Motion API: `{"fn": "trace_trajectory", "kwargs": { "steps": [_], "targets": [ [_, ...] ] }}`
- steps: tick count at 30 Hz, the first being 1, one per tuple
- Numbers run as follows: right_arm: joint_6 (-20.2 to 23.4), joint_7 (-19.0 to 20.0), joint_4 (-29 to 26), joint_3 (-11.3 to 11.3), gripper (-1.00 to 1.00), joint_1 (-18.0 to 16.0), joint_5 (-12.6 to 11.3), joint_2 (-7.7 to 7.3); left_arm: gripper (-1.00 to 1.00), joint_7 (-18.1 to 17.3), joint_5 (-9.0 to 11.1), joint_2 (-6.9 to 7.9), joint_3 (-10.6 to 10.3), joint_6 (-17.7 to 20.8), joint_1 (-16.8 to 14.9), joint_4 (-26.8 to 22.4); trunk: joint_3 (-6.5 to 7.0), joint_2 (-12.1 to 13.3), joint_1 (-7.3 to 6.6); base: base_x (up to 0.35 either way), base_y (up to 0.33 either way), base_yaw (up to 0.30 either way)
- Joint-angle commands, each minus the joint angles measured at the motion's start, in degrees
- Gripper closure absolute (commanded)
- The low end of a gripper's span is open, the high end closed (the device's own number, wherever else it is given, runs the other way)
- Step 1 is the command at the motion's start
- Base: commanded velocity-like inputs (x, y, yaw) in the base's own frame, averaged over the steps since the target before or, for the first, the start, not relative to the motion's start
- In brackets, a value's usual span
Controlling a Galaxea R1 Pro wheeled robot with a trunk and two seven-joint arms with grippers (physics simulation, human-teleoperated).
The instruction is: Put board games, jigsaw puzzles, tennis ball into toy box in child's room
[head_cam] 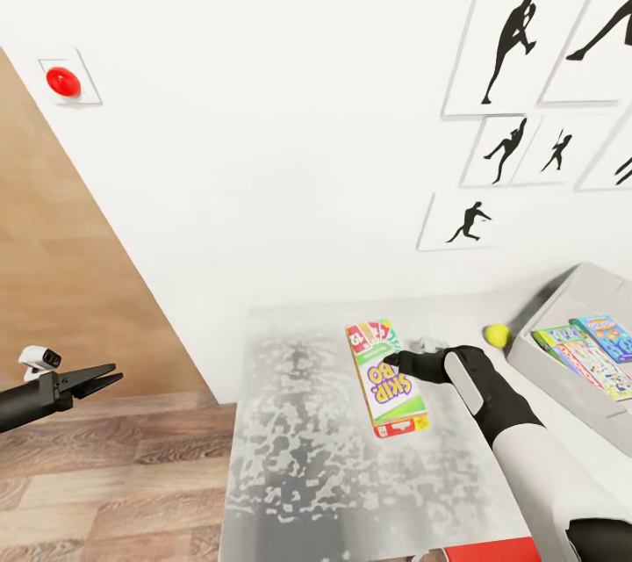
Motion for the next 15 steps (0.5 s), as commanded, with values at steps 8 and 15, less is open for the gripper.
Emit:
{"fn": "trace_trajectory", "kwargs": {
  "steps": [8, 15],
  "targets": [
    [0.23, 0.43, 0.6, 0.17, -1.0, 0.03, -0.23, -0.04, -1.0, -0.16, 0.04, 0.01, -0.05, 0.55, -0.06, 0.0, -0.14, -0.07, 0.05, -0.007, 0.047, 0.0],
    [0.26, 0.46, 0.6, 0.15, -1.0, 0.06, -0.23, -0.04, -1.0, -0.16, 0.02, 0.0, -0.07, 0.54, -0.06, 0.0, -0.14, -0.07, 0.05, -0.059, 0.228, 0.0]
  ]
}}
